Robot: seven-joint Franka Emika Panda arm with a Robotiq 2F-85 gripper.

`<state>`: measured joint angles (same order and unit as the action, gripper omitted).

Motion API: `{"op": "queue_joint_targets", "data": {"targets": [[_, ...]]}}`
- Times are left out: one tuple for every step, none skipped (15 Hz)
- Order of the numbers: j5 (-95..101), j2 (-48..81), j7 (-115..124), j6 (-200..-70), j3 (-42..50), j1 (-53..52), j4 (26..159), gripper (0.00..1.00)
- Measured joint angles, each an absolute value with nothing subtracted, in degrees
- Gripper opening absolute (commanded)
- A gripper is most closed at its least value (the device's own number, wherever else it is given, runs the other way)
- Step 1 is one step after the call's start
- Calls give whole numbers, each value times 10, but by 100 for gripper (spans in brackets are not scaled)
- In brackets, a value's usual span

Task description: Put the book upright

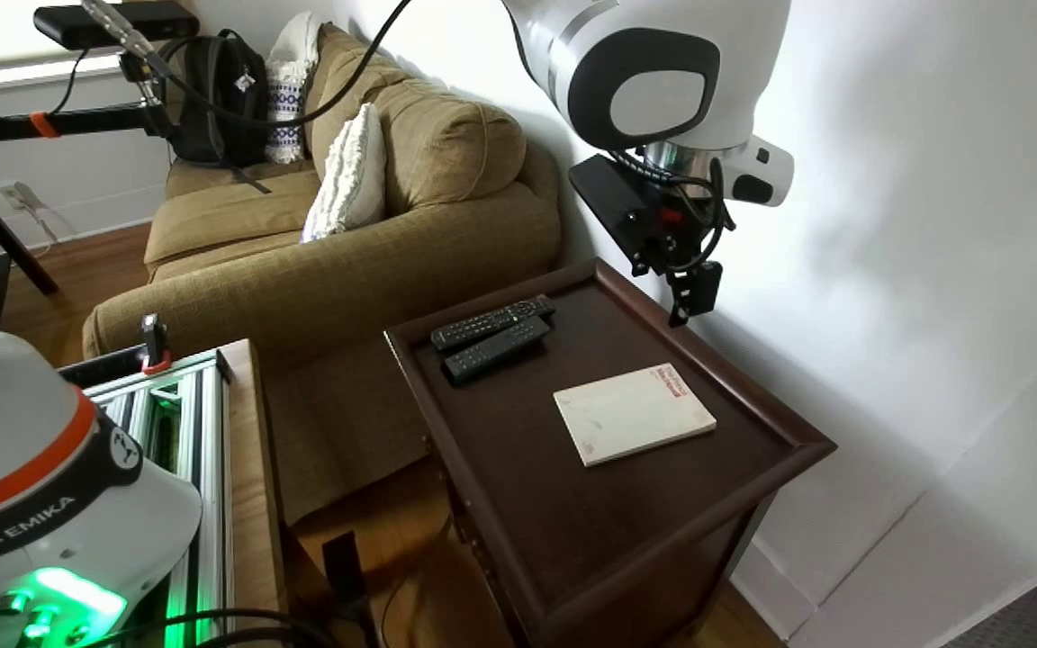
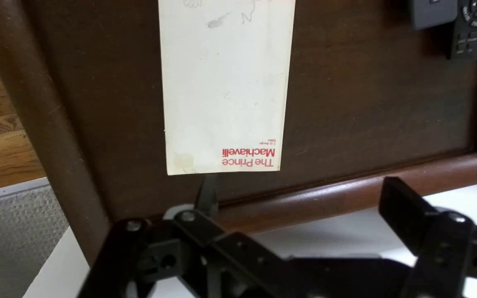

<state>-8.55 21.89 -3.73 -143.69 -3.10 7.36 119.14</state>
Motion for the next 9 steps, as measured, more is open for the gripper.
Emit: {"op": "queue_joint_targets", "data": {"targets": [[-85, 213, -34, -1436, -27, 72, 1196, 100], [-83, 206, -30, -1436, -22, 70, 1201, 100], [-80, 200, -26, -1436, -16, 68, 1206, 100], [-76, 195, -21, -1436, -11, 65, 1211, 100], [-72, 189, -14, -1436, -6, 62, 1216, 100], [-65, 185, -6, -1432, 0, 58, 1221, 100], [-58, 181, 2, -1424, 4, 54, 1224, 100], [-55, 178, 6, -1420, 7, 52, 1227, 100], [-53, 176, 9, -1420, 7, 51, 1229, 100]]}}
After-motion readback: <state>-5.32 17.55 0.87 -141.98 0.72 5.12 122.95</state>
